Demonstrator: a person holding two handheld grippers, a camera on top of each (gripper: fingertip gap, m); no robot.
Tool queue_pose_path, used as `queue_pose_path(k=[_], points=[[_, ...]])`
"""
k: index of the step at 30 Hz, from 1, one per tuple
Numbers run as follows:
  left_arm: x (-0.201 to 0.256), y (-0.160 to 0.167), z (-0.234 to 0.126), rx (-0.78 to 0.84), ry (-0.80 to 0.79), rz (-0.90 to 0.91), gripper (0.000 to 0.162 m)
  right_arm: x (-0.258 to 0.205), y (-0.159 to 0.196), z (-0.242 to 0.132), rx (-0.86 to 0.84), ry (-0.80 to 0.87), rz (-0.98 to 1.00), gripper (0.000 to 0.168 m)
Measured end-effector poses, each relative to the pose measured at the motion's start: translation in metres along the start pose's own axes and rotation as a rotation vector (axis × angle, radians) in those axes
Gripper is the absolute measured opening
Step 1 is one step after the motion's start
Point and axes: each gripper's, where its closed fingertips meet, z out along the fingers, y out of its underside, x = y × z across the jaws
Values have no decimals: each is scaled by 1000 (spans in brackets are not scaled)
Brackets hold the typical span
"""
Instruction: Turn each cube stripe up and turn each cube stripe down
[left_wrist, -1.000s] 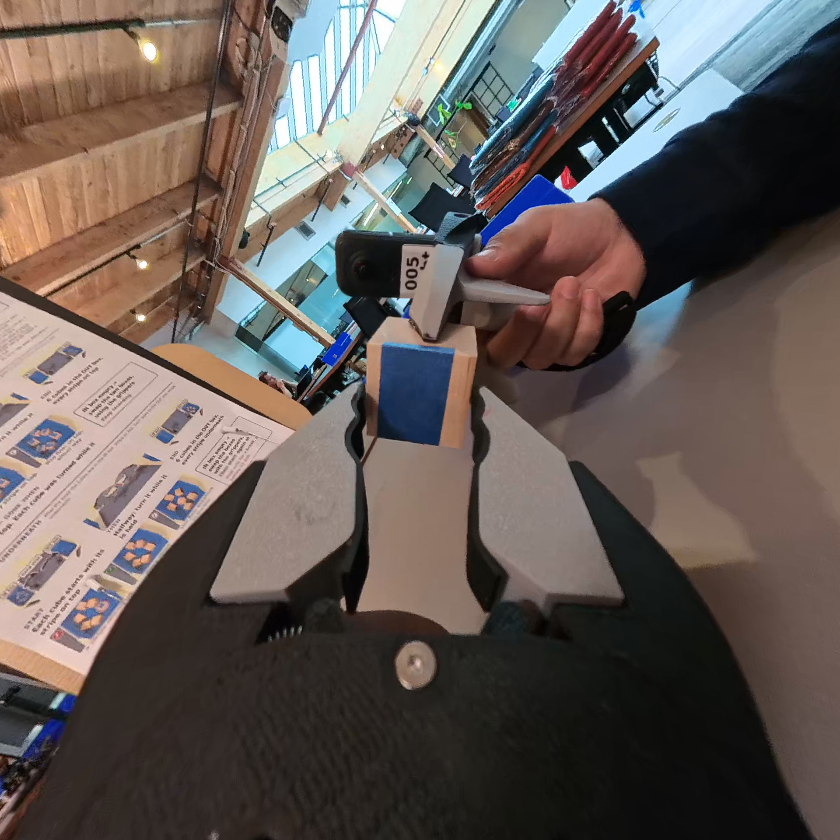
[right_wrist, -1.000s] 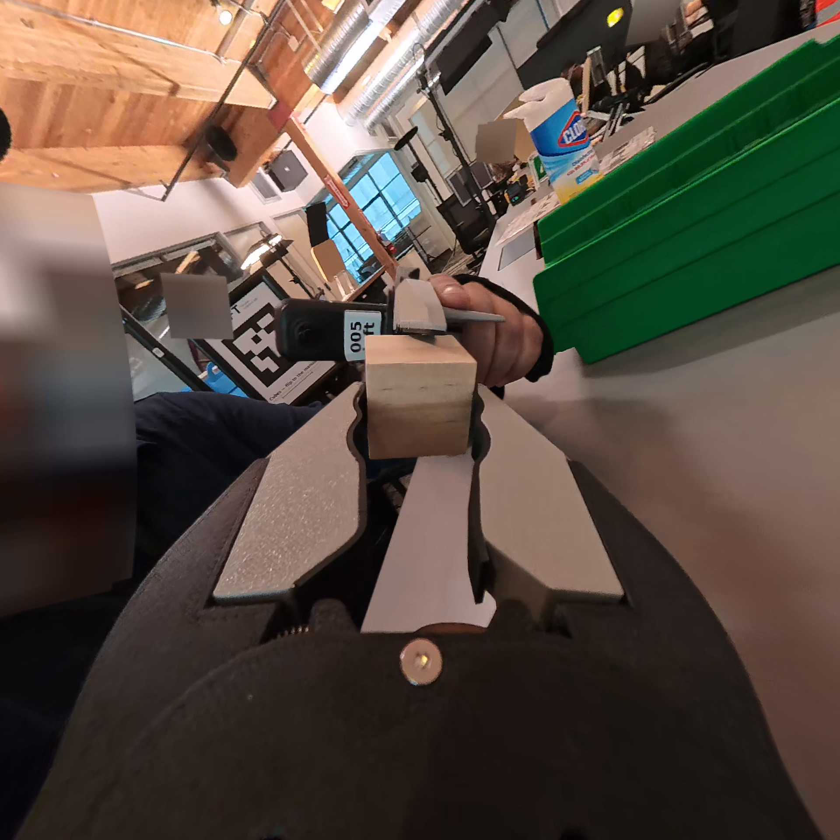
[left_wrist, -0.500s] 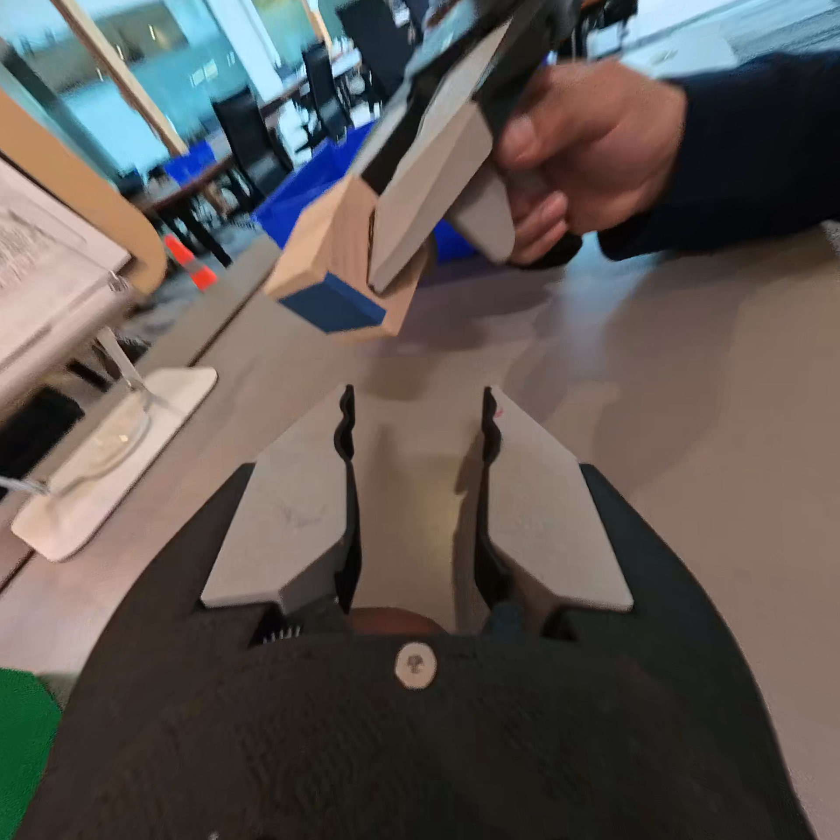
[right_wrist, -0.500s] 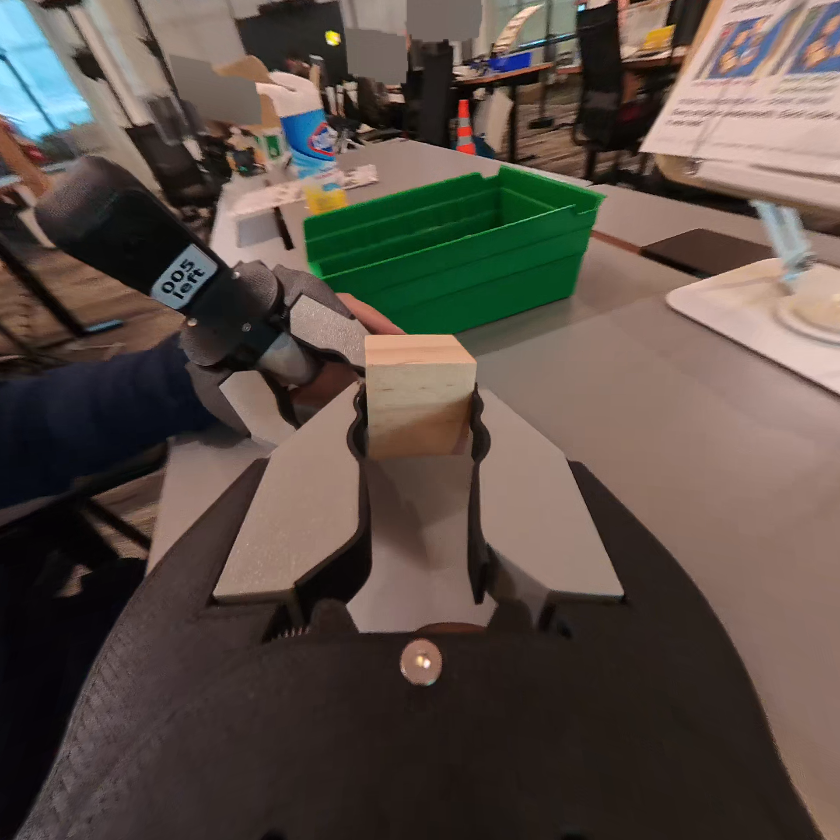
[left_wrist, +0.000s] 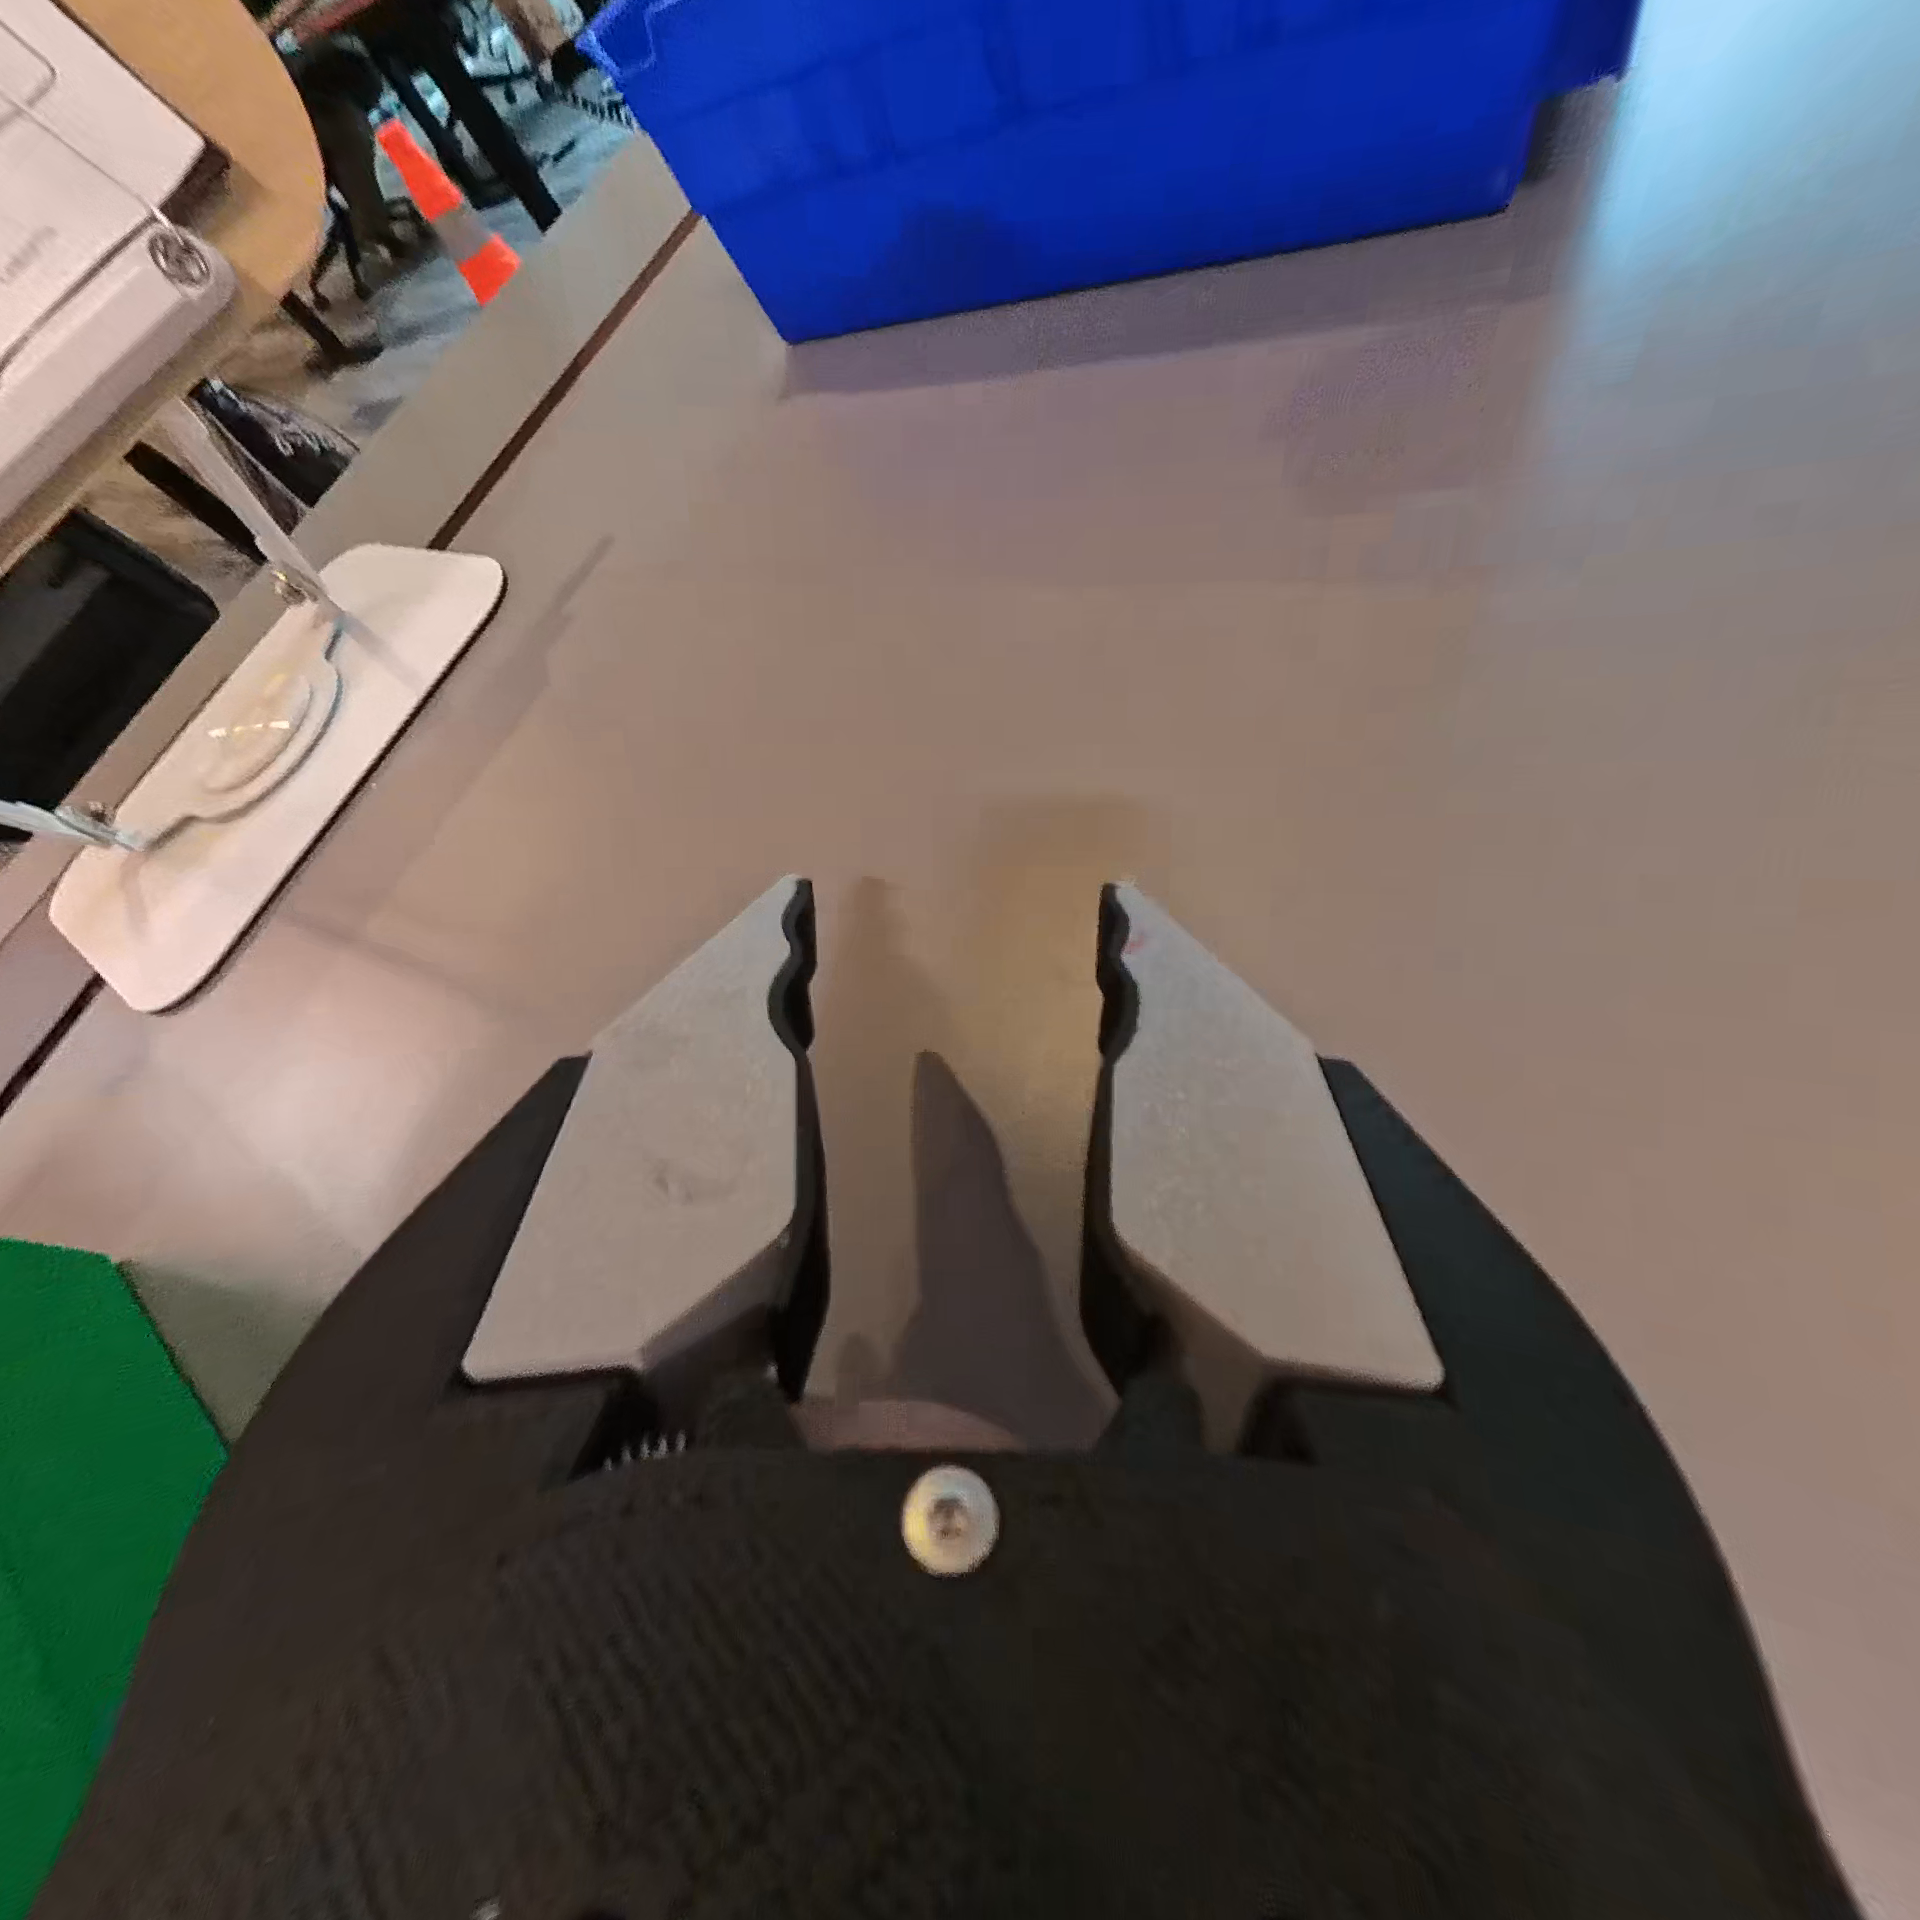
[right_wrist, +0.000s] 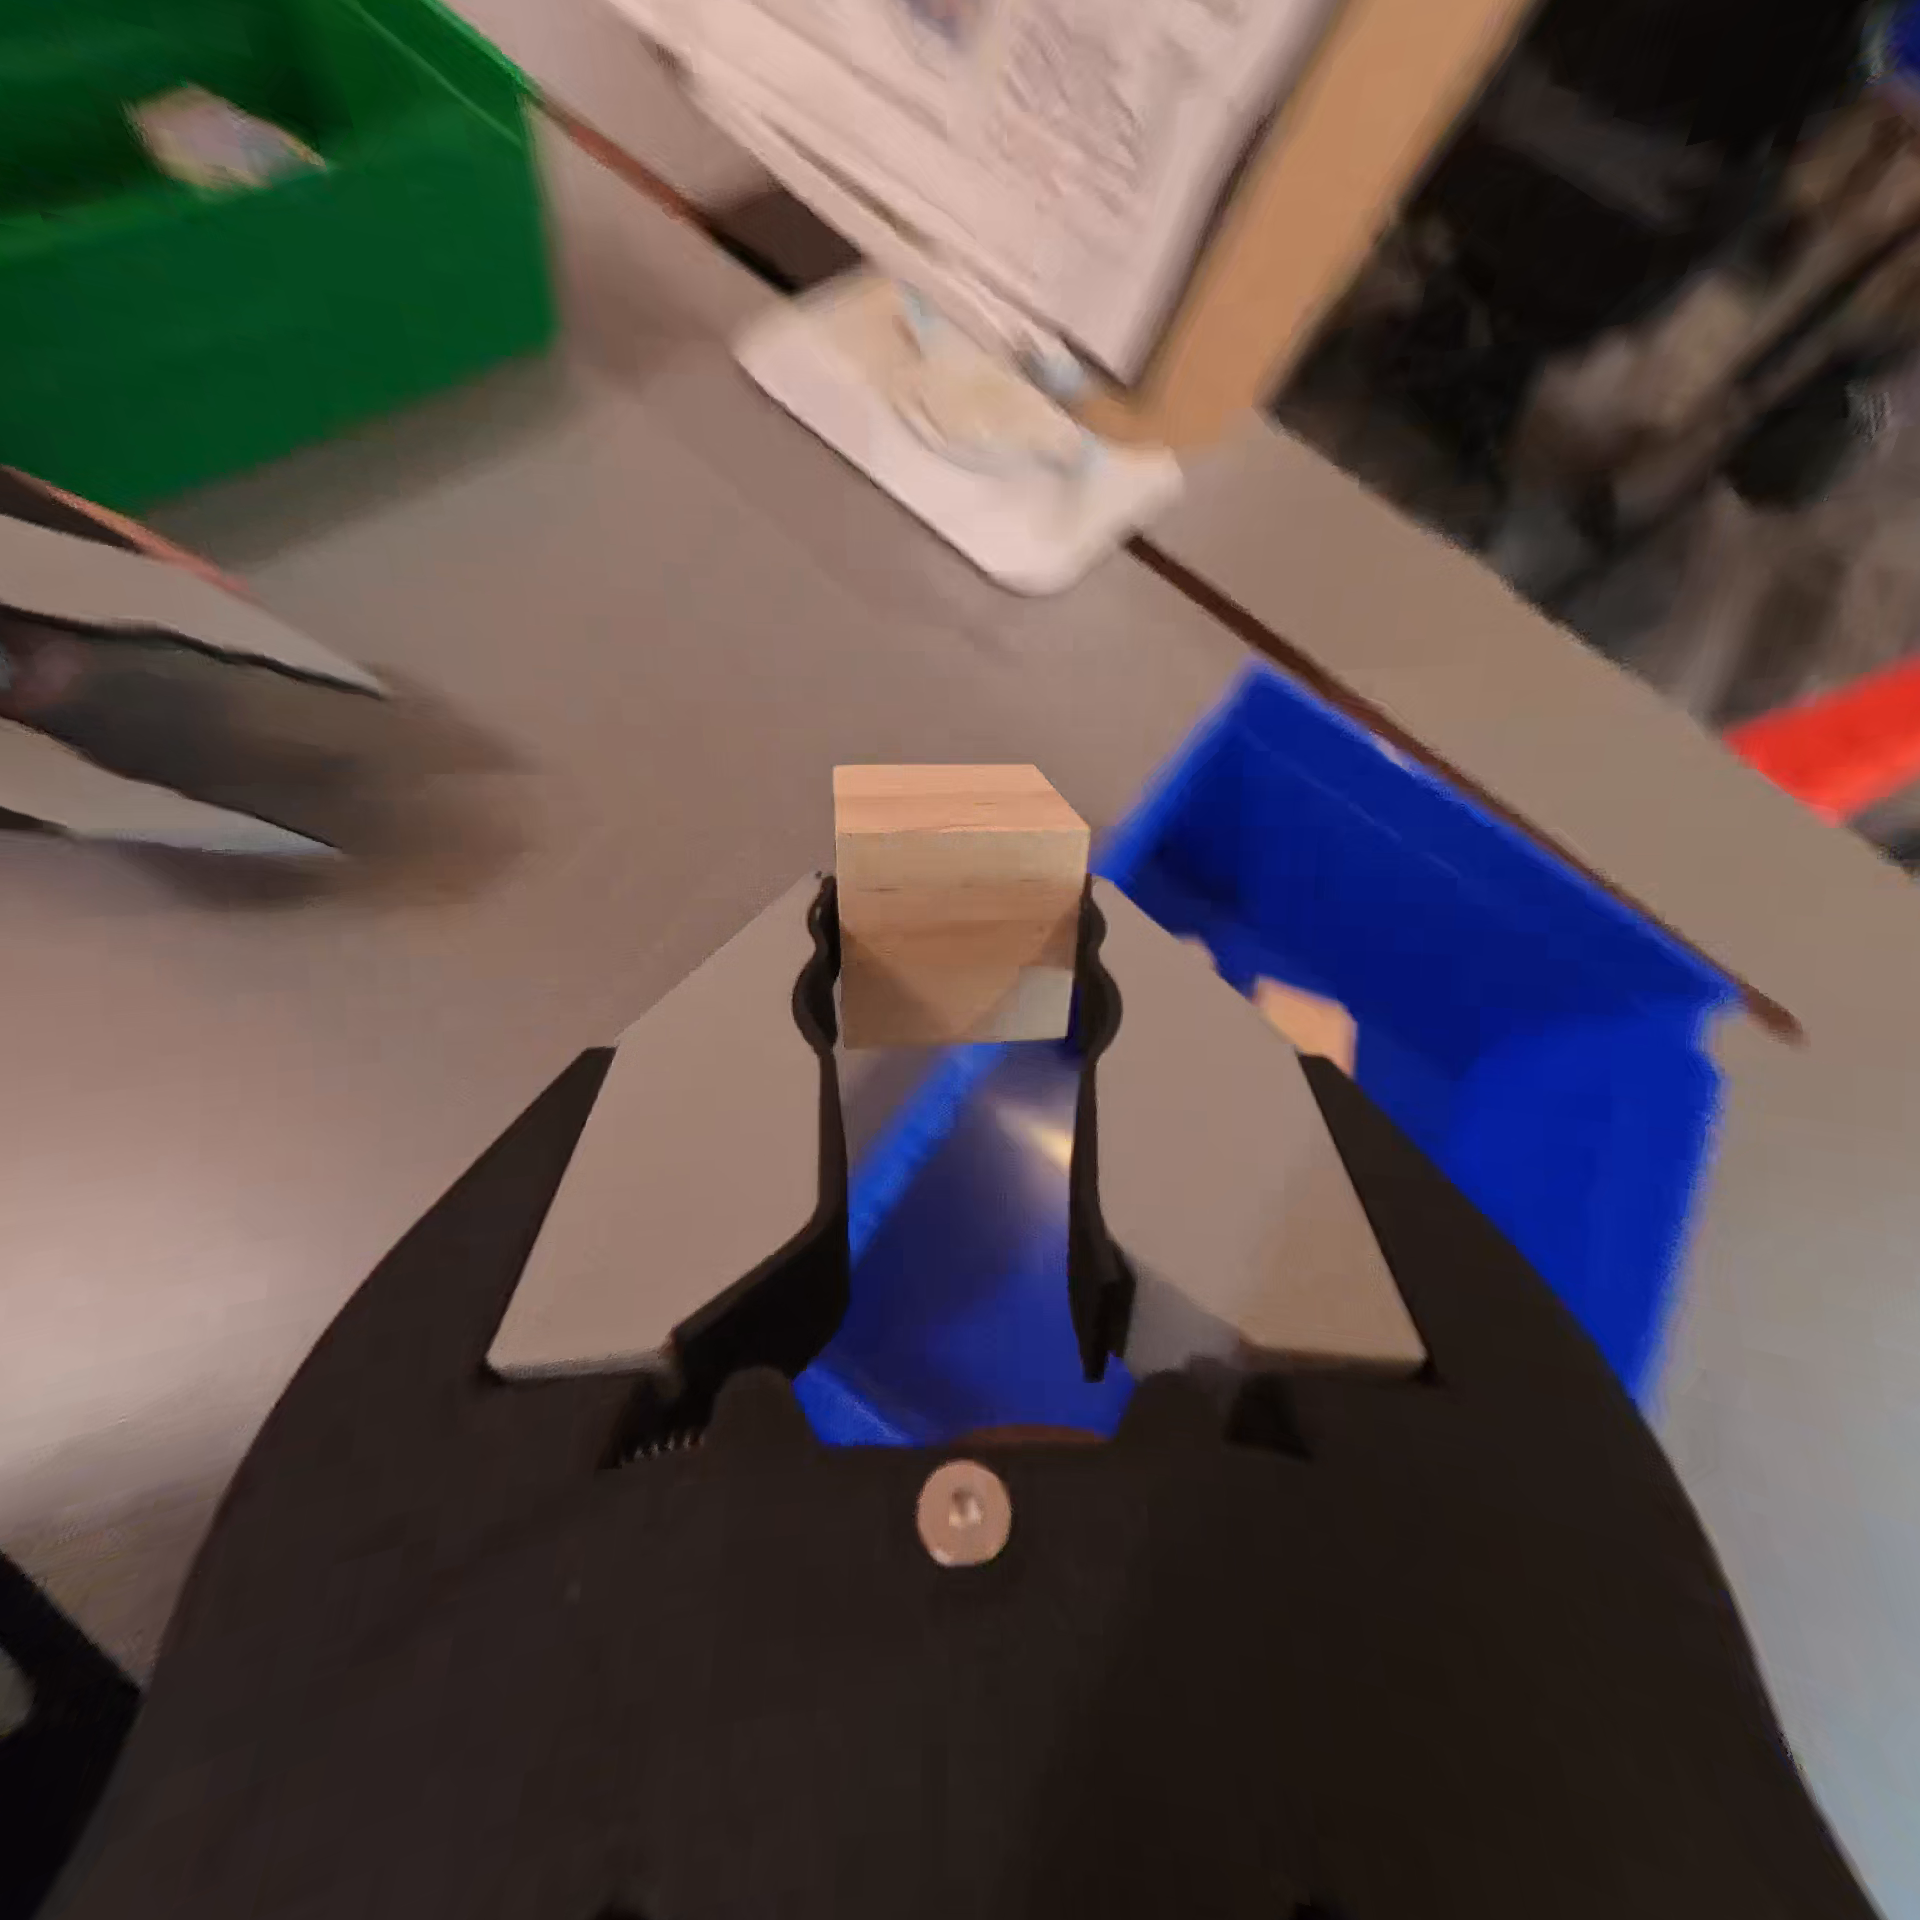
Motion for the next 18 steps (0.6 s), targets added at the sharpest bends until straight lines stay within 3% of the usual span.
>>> queue_pose_path(k=[4, 9, 18], points=[[1, 1, 0, -10, 16, -30, 53, 70, 74, 10, -293, 98, 126, 43], [2, 3, 2, -29, 5, 1, 53, 60, 147, 43, -577, -3, 171, 44], [-1, 4, 2, -26, 7, -32, 53, 82, 166, 79, -774, 61, 143, 43]])
